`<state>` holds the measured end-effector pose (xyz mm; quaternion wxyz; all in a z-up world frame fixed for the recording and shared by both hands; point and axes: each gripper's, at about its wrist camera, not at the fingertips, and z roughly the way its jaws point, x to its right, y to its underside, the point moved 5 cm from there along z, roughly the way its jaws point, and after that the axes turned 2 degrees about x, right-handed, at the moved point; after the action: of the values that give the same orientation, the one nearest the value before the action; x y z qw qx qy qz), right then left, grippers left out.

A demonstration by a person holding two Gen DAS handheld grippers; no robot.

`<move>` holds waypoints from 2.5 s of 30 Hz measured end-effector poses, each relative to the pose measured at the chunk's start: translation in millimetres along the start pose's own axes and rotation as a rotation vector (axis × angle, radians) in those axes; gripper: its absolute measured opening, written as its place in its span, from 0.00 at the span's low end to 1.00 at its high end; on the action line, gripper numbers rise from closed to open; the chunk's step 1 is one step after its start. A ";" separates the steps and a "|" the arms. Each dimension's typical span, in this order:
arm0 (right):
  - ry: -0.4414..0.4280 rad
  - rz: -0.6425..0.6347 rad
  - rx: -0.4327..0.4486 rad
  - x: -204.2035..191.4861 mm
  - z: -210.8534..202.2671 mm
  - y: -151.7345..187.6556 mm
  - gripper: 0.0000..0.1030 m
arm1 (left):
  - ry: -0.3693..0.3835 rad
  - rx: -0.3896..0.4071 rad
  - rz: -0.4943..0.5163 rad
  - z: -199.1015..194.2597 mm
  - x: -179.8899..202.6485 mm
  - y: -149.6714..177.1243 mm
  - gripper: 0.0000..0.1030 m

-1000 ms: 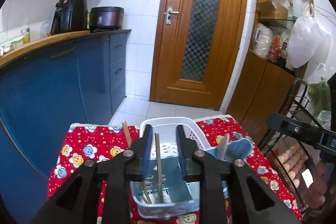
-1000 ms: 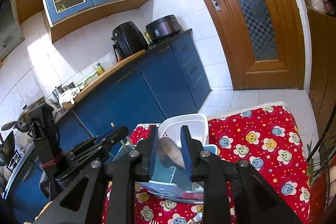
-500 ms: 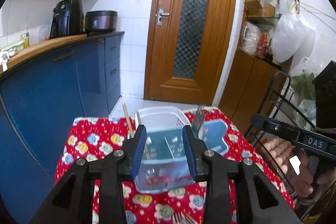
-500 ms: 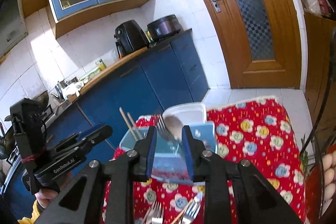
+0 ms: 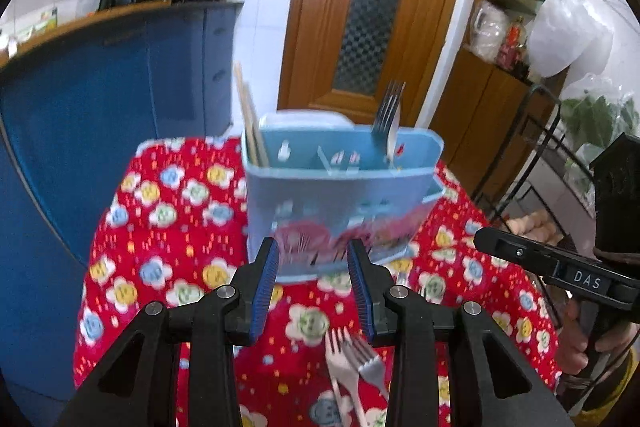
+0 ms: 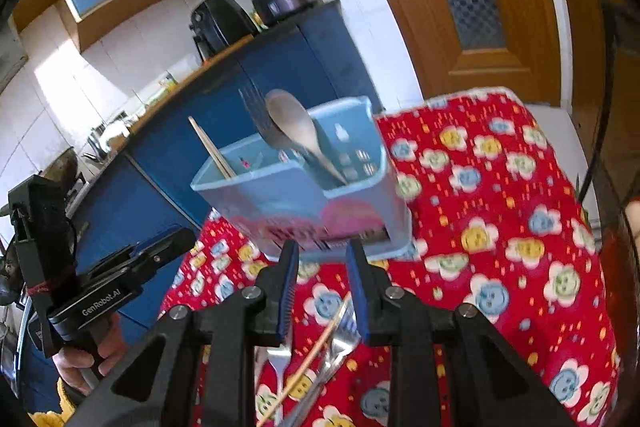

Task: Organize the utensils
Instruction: 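Move both open tools back down toward the remaining forks and knives, then grasp a wooden chopstick with the left tool while the right tool grasps a silver knife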

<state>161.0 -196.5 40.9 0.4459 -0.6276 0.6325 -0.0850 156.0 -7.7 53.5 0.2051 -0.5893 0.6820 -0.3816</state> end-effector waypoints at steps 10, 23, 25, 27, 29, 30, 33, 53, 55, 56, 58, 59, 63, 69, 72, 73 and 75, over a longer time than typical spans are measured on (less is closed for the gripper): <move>0.022 0.028 -0.105 15.1 26.2 32.8 0.27 | -0.002 -0.121 -0.040 20.7 -8.0 41.3 0.36; 0.027 0.059 -0.182 25.7 51.0 56.0 0.27 | 0.001 -0.235 -0.067 41.7 -10.4 75.8 0.36; 0.030 0.058 -0.188 25.6 54.3 57.4 0.27 | 0.001 -0.240 -0.071 42.8 -11.0 77.4 0.36; 0.028 0.058 -0.193 24.8 57.6 57.6 0.27 | 0.003 -0.247 -0.074 43.6 -11.4 78.9 0.36; 0.022 0.056 -0.193 23.6 60.4 58.1 0.26 | 0.004 -0.250 -0.072 43.5 -11.6 79.4 0.36; 0.013 0.057 -0.191 23.0 61.3 58.5 0.24 | 0.004 -0.251 -0.071 43.4 -11.6 79.3 0.36; 0.005 0.063 -0.188 24.1 64.3 59.0 0.10 | 0.005 -0.255 -0.065 42.9 -11.5 80.2 0.36; -0.029 0.020 -0.061 20.8 26.5 40.6 0.04 | 0.024 -0.302 0.032 48.8 8.1 99.2 0.19; -0.023 0.010 -0.062 21.2 26.6 40.2 0.04 | 0.019 -0.310 0.027 49.3 4.6 100.2 0.14; -0.023 0.011 -0.065 22.8 27.6 40.4 0.04 | 0.024 -0.313 0.022 49.3 3.1 100.8 0.13; -0.020 0.017 -0.079 26.4 30.7 41.9 0.04 | 0.027 -0.314 0.016 48.6 -0.2 102.3 0.13; -0.017 0.019 -0.083 28.4 31.9 42.8 0.04 | 0.027 -0.314 0.015 48.4 -1.0 102.7 0.13; -0.003 0.031 -0.115 35.7 40.3 49.6 0.06 | 0.030 -0.329 0.022 50.4 -1.3 104.5 0.13; -0.019 0.030 -0.097 34.0 38.0 50.4 0.05 | 0.053 -0.300 0.007 50.6 1.0 103.8 0.06; -0.008 0.008 -0.060 29.4 28.7 44.5 0.05 | 0.069 -0.266 -0.011 44.6 -1.4 100.9 0.04; -0.005 0.003 -0.051 27.8 25.8 42.7 0.05 | 0.066 -0.249 -0.009 41.5 -2.4 99.1 0.04; -0.004 -0.011 -0.027 23.1 19.4 38.9 0.04 | 0.061 -0.218 0.001 34.3 -3.7 95.6 0.04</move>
<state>150.4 -200.1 -7.0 0.4380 -0.6373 0.6293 -0.0775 120.0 -12.3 -41.4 0.1190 -0.5959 0.7257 -0.3227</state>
